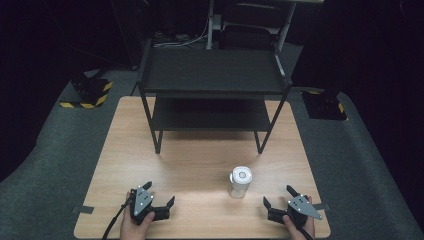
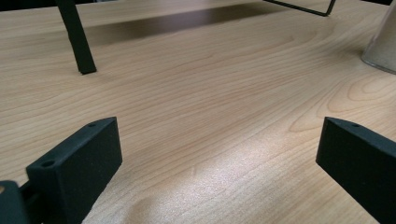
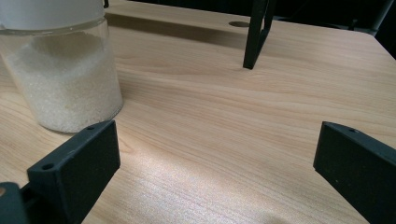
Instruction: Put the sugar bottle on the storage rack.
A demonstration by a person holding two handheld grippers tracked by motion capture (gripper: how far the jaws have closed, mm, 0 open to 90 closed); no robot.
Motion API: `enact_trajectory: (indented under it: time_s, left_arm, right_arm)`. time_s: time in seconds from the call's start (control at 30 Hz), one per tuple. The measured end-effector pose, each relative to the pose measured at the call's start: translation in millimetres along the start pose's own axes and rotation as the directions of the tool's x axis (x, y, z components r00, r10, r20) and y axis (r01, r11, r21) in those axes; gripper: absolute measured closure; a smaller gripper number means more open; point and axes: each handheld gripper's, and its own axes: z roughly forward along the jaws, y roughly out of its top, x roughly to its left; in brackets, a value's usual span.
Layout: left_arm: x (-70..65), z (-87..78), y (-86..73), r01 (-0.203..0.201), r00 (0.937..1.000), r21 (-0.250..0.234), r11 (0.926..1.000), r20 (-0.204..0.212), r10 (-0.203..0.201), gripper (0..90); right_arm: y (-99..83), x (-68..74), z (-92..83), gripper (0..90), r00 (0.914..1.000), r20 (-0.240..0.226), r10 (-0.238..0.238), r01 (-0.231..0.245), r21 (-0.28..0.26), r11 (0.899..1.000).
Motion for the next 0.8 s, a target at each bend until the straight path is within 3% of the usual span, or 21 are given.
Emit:
enact_trajectory:
  time_s: [0.33, 0.8]
  left_arm:
    - [1.5, -0.5, -1.3, 0.002, 1.0000, -0.007, 1.0000, 0.009, -0.002, 0.5]
    - [2.8, -2.8, -4.4, 0.015, 0.9998, -0.021, 0.9997, 0.017, -0.015, 0.5]
  right_arm:
    - [-0.3, 0.8, 0.0, 0.0, 1.0000, 0.001, -0.002, 0.002, -0.002, 1.000]
    - [-0.1, 0.8, -0.1, 0.0, 0.9995, 0.006, 0.030, -0.030, -0.015, 0.999]
